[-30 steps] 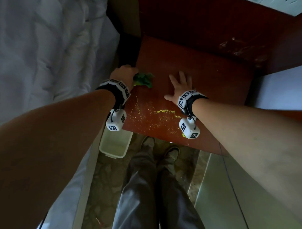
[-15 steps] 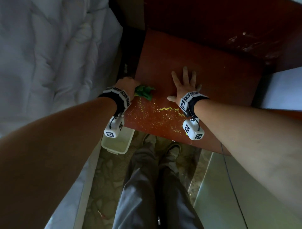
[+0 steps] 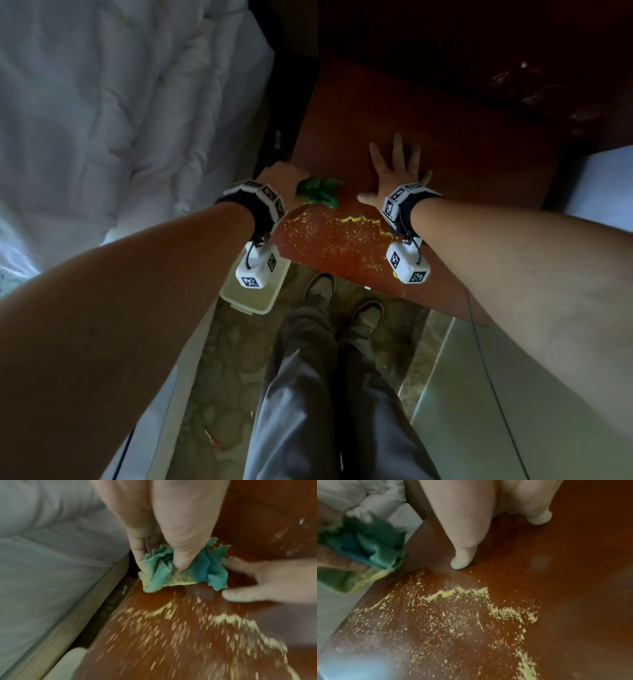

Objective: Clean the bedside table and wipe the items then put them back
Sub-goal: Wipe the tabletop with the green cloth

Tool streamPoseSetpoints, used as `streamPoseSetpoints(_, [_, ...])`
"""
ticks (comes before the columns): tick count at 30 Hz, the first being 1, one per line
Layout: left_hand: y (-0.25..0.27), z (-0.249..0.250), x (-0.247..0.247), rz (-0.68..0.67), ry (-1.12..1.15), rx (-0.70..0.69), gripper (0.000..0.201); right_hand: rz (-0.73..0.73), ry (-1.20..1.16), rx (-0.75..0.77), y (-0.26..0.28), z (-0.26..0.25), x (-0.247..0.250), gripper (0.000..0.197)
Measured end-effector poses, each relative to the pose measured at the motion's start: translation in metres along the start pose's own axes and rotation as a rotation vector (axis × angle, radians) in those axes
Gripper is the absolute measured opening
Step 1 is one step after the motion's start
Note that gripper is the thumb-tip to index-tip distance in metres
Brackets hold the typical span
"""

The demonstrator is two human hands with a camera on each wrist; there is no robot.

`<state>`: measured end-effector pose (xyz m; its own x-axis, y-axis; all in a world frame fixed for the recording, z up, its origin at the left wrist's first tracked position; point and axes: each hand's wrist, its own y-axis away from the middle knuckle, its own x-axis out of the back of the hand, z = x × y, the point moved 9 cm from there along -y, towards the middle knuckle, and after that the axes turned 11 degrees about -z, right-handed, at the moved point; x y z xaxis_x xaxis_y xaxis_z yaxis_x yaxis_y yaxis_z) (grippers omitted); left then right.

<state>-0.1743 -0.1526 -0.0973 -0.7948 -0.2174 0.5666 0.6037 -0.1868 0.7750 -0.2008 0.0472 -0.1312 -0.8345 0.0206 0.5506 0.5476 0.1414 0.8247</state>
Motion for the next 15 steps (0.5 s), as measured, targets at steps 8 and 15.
streamPoseSetpoints(8, [-0.035, 0.031, 0.035, 0.098, -0.013, -0.031, 0.027, 0.024, 0.000, 0.027, -0.003, 0.006, 0.000, 0.104])
streamPoseSetpoints(15, [-0.032, 0.043, -0.004, 0.014, -0.083, -0.044, 0.025, 0.015, 0.002, 0.030, -0.006, 0.008, -0.001, 0.108])
